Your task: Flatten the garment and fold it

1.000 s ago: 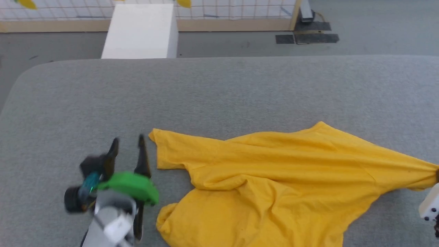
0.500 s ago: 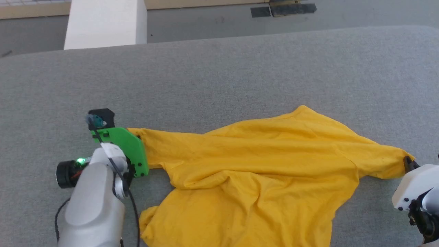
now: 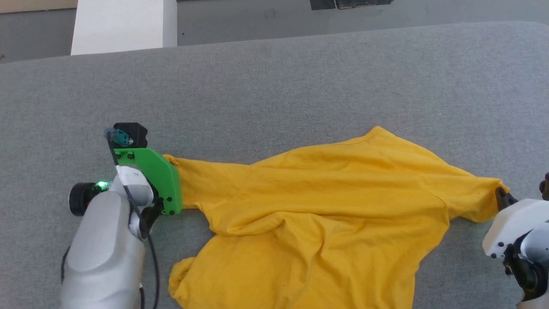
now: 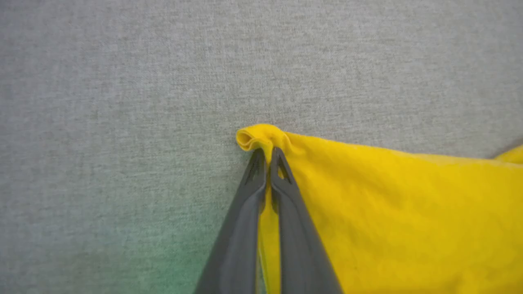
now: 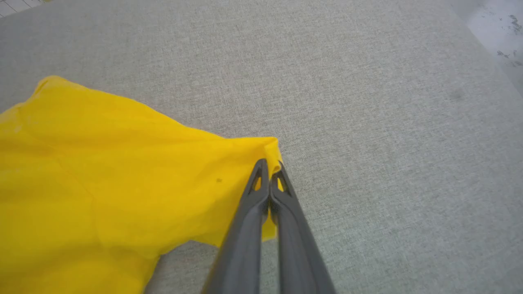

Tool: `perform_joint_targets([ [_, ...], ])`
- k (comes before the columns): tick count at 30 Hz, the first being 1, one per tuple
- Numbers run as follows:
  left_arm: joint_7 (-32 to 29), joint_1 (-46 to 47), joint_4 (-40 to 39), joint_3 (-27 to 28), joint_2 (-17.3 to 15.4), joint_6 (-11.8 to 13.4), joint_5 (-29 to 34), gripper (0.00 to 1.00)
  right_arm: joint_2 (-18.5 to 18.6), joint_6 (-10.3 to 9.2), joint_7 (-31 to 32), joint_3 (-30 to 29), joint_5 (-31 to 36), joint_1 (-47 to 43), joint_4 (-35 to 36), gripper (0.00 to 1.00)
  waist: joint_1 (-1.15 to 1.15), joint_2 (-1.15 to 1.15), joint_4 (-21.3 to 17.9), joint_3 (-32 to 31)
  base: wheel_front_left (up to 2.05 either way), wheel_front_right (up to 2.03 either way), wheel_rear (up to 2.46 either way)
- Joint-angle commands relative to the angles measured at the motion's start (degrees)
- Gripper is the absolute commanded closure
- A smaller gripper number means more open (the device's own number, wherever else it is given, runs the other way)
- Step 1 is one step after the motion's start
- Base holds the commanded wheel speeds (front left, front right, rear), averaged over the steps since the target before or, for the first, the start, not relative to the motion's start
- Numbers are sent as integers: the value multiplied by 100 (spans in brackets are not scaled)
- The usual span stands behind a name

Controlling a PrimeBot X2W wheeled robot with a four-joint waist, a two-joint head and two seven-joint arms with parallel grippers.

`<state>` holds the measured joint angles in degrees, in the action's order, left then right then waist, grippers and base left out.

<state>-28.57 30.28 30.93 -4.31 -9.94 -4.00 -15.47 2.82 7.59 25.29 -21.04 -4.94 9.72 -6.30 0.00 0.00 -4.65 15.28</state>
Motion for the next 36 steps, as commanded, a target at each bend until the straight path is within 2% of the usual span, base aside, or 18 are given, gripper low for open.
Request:
perform_joint_targets([
  [1, 12, 58, 81, -28, -47, -79, -72, 100, 6, -10, 38, 58, -2, 86, 80, 100, 0, 0, -4, 11, 0, 0, 0],
  [6, 347, 471, -455, 131, -293, -306, -707, 100, 148, -10, 265, 435, 144, 386, 449, 100, 0, 0, -27, 45, 0, 0, 0],
  [13, 658, 1143, -1278, 519, -670, -337, -1333, 100, 1134, -10, 682, 1317, 3, 1503, 702, 100, 0, 0, -53, 240, 0, 0, 0],
  [17, 814, 1686, -1612, 745, -905, -225, -1312, 100, 1650, -10, 887, 1817, -98, 2540, 579, 100, 0, 0, -71, 504, 0, 0, 0],
  [20, 950, 2185, -1815, 905, -991, -50, -1287, 100, 1847, -10, 922, 2030, -212, 3434, 367, 100, 0, 0, -51, 775, 0, 0, 0],
  [22, 1083, 2578, -1915, 1003, -1046, 80, -1241, 100, 1796, -10, 872, 1989, -330, 4077, 159, 100, 0, 0, -37, 983, 0, 0, 0],
  [28, 1703, 3837, -2006, 1284, -976, 422, -1260, 100, 1801, -10, 441, 2038, 5, 5871, -347, 100, 0, 0, 47, 1536, 0, 0, 0],
  [30, 1988, 4196, -2009, 1375, -937, 498, -1275, 100, 1545, -10, 98, 1759, 131, 6424, -515, 100, 0, 0, 60, 1652, 0, 0, 0],
  [36, 2775, 4899, -1877, 1575, -875, 527, -1344, 100, 1240, -10, -1070, 1443, 851, 7605, -955, 100, 0, 0, 139, 1784, 0, 0, 0],
])
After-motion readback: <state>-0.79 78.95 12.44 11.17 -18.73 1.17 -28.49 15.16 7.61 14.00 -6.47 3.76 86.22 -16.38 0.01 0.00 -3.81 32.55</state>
